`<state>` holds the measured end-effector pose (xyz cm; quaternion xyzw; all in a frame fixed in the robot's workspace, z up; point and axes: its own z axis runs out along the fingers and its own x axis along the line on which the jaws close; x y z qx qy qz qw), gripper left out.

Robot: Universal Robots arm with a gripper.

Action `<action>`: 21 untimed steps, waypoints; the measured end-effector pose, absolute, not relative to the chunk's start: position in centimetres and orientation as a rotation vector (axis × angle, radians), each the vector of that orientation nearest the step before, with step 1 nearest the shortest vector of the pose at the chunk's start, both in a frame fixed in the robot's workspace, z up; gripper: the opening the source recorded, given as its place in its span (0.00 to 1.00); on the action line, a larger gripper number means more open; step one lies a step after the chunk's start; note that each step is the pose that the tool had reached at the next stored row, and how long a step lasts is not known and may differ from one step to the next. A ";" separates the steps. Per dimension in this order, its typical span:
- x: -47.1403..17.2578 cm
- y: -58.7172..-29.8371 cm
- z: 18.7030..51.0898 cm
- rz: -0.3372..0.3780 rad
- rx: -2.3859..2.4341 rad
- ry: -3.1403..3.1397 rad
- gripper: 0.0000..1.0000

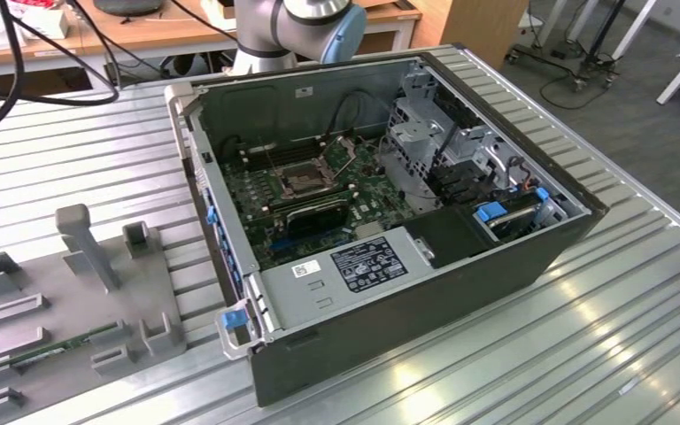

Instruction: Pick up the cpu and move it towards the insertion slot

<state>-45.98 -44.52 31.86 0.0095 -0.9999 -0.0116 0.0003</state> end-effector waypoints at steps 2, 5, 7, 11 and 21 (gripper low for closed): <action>-46.0 -44.5 32.1 -0.036 0.030 -3.141 0.55; -46.0 -44.5 32.5 -0.036 0.030 -3.141 0.55; -46.0 -44.5 32.7 -0.036 0.030 -3.141 0.55; -46.0 -44.5 33.2 -0.036 0.030 -3.141 0.55; -46.0 -44.5 34.0 -0.036 0.030 -3.141 0.55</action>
